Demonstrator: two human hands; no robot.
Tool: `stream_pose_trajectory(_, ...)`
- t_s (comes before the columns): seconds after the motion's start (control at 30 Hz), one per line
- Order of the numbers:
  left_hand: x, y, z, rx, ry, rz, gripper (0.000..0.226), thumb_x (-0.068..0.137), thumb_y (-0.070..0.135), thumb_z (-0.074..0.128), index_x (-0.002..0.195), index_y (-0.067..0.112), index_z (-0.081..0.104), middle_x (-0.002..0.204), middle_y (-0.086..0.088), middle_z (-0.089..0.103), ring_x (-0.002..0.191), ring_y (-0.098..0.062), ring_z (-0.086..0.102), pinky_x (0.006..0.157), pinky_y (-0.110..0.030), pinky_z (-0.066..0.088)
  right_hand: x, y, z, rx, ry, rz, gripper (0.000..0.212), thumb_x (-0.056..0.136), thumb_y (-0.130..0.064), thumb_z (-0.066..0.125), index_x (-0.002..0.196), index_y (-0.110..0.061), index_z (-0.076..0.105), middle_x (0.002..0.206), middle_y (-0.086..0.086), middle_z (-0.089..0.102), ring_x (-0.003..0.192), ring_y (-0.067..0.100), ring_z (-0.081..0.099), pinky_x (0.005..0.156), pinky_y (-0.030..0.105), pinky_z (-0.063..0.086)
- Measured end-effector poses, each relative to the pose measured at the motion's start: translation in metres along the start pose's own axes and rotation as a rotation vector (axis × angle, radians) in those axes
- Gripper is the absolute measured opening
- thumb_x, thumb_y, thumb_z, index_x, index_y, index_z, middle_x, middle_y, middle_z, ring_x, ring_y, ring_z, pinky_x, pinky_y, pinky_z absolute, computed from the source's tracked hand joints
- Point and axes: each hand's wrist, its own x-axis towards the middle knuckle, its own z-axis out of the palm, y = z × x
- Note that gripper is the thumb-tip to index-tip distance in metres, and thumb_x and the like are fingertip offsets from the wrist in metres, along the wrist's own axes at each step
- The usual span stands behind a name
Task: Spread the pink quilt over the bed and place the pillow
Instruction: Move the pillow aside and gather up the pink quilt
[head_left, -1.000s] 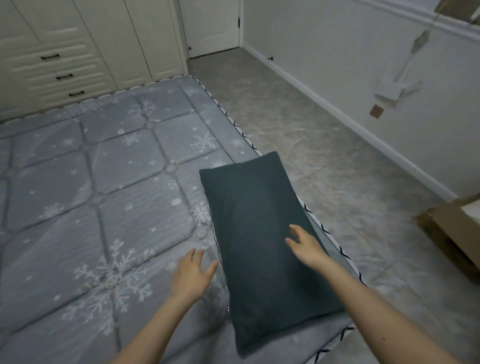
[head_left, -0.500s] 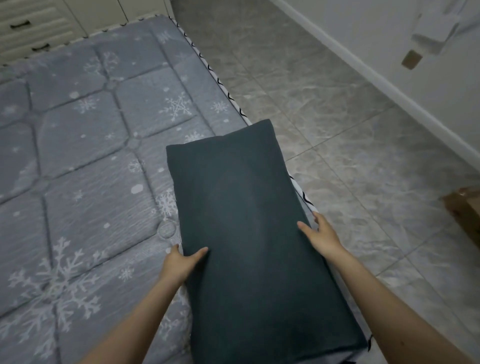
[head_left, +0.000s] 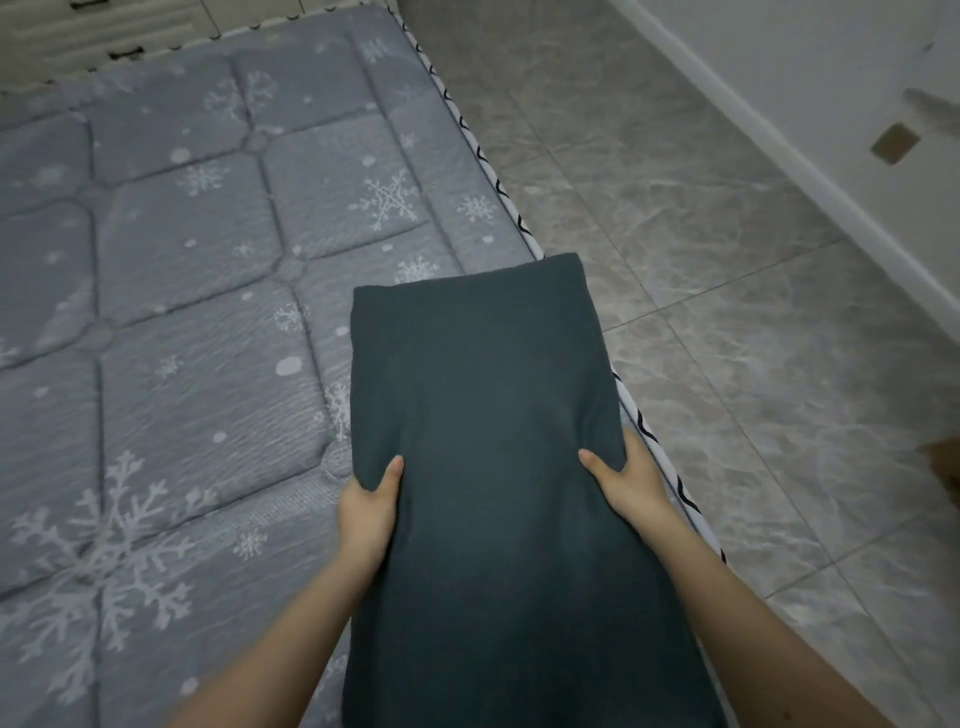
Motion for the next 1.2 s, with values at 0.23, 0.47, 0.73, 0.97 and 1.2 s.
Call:
stream_pose_trajectory(0.23,-0.016,0.068,-0.061,-0.065,0.110,0.132,0.032,0.090,0.025,0.058,0.114,0.003,0.061,0.114,-0.013,0.065,0.108,-0.027,0.060,0.091,-0.034,0.047,-0.036,-0.095,0.006,0.015,0.003,-0.212,0.039,0.091,-0.018,0.058,0.130,-0.018,0.052,0.110,-0.010,0.058,0.104,0.010,0.053,0.091,0.022,0.039)
stream_pose_trajectory(0.47,-0.020,0.082,-0.134,-0.114,0.148,0.111,0.034,0.091,0.024,0.057,0.116,0.001,0.060,0.116,-0.014,0.064,0.110,-0.029,0.058,0.088,-0.031,0.044,-0.073,-0.149,0.048,-0.003,-0.043,-0.227,0.033,0.090,-0.017,0.059,0.123,-0.013,0.058,0.110,0.001,0.065,0.102,0.015,0.058,0.088,0.024,0.043)
stream_pose_trajectory(0.73,0.031,0.172,-0.206,-0.043,0.188,0.388,0.036,0.090,0.023,0.059,0.119,0.002,0.058,0.121,-0.016,0.062,0.115,-0.027,0.057,0.091,-0.029,0.042,-0.074,-0.259,0.082,0.033,0.090,-0.418,0.027,0.089,-0.018,0.060,0.114,-0.009,0.062,0.100,0.001,0.065,0.105,0.025,0.061,0.085,0.026,0.043)
stream_pose_trajectory(0.97,0.113,0.406,-0.297,-0.060,0.106,0.508,0.094,0.068,0.072,0.061,0.135,0.008,0.045,0.134,-0.003,0.052,0.122,-0.017,0.049,0.101,-0.024,0.035,-0.016,-0.510,0.058,-0.028,0.010,-0.469,0.068,0.093,-0.056,0.034,0.147,-0.016,0.024,0.154,0.003,0.025,0.141,0.024,0.026,0.113,0.039,0.021)
stream_pose_trajectory(1.2,0.122,0.360,-0.295,0.254,0.241,0.747,0.065,0.085,0.057,0.053,0.136,0.017,0.045,0.150,-0.003,0.032,0.139,-0.016,0.026,0.113,-0.031,0.020,-0.005,-0.514,0.085,-0.211,-0.010,-0.654,0.049,0.097,-0.044,0.035,0.136,-0.015,0.044,0.146,0.003,0.040,0.134,0.019,0.036,0.103,0.027,0.028)
